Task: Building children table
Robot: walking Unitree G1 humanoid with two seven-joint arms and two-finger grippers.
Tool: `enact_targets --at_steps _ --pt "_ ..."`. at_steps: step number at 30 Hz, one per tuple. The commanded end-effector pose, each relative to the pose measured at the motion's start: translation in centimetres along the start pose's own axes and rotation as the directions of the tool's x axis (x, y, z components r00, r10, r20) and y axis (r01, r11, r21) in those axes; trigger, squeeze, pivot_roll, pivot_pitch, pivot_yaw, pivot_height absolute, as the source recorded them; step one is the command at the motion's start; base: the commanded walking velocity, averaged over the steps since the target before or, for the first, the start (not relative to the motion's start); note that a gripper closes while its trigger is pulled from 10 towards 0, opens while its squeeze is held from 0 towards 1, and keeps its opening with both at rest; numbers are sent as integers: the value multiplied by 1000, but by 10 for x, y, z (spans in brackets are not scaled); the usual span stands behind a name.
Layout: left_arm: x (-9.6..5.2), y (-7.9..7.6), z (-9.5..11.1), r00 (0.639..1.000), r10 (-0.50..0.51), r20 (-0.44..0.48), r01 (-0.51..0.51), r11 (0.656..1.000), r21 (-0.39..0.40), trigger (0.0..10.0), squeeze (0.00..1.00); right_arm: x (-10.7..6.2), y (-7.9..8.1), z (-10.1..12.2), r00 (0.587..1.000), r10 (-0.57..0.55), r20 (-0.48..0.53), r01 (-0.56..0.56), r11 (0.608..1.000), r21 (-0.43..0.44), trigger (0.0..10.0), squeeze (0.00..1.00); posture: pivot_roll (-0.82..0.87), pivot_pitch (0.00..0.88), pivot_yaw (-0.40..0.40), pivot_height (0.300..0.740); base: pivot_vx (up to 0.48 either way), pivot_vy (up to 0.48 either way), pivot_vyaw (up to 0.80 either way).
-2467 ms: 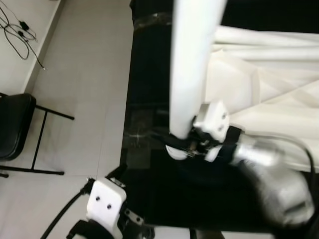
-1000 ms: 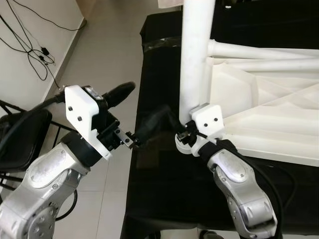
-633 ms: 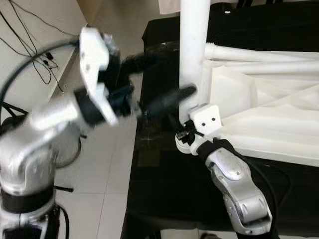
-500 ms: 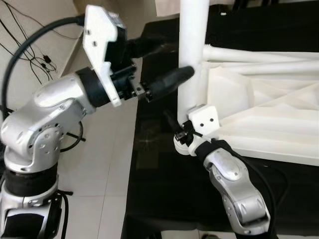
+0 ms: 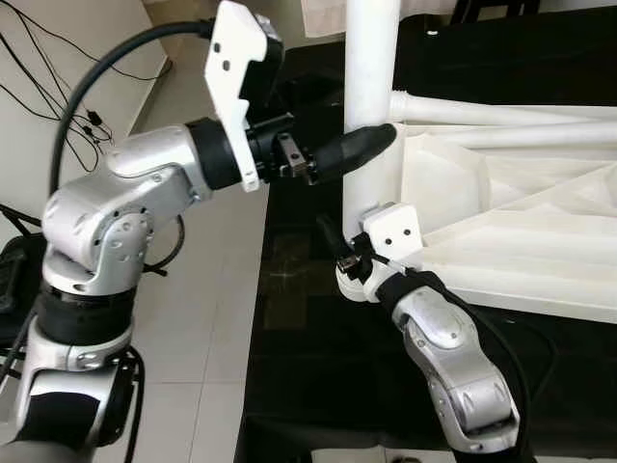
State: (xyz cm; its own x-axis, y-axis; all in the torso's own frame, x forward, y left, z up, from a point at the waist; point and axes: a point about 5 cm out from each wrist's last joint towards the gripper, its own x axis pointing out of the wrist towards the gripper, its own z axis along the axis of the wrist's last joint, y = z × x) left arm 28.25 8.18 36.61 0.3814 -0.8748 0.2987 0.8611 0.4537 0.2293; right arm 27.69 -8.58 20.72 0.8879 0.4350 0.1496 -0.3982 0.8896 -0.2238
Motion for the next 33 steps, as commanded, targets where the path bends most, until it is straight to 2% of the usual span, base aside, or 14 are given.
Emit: enact_targets --at_steps 1,2,3,5,6,12,14,16,25,26,29,33 --pt "-2 5 -1 999 42 -4 -42 998 -36 3216 0 -3 13 -25 991 63 -120 -58 997 46 10000 0 45 230 139 740 0 0 0" --pt "-2 5 -1 999 42 -4 -42 998 -36 3216 0 -3 13 -25 991 63 -120 -58 997 46 10000 0 45 230 139 740 0 0 0" --pt "0 4 -2 999 41 3 -41 998 -53 2588 0 -3 13 -25 991 64 -120 -59 997 45 10000 0 45 230 139 740 0 0 0" --pt "2 3 -2 999 41 11 -40 997 -65 2980 0 -3 13 -25 991 64 -120 -59 997 45 10000 0 45 230 138 740 0 0 0" --pt "5 0 -6 1000 28 3 -28 997 -70 0 0 -2 14 -25 991 66 -119 -61 997 47 10000 0 44 229 138 740 0 0 0" --pt "8 -2 -12 999 16 -33 -18 999 -45 0 0 -2 15 -25 991 67 -117 -61 997 49 10000 0 42 228 139 740 0 0 0" --pt "8 -2 -13 997 13 -74 -12 1000 12 0 0 -1 14 -25 991 66 -118 -60 997 52 10000 0 45 227 140 740 0 0 0" --pt "8 -1 -12 996 14 -85 -11 999 32 0 0 -1 14 -25 991 65 -119 -59 997 53 10000 0 45 227 140 740 0 0 0" --pt "9 -2 -13 995 12 -95 -8 999 40 0 0 1 14 -24 991 75 -115 -70 996 50 10000 0 40 224 142 740 0 0 0" --pt "9 -3 -14 996 13 -92 -10 999 37 0 0 2 14 -22 991 90 -104 -86 995 47 10000 1000 35 224 141 740 0 0 0" --pt "9 -3 -14 996 13 -85 -11 999 32 0 0 4 14 -18 989 122 -82 -118 992 52 10000 1000 33 223 141 740 0 0 0" --pt "11 -3 -15 997 13 -75 -11 1000 27 0 0 13 11 -4 971 236 -27 -234 970 72 10000 1000 27 222 139 740 0 0 0"
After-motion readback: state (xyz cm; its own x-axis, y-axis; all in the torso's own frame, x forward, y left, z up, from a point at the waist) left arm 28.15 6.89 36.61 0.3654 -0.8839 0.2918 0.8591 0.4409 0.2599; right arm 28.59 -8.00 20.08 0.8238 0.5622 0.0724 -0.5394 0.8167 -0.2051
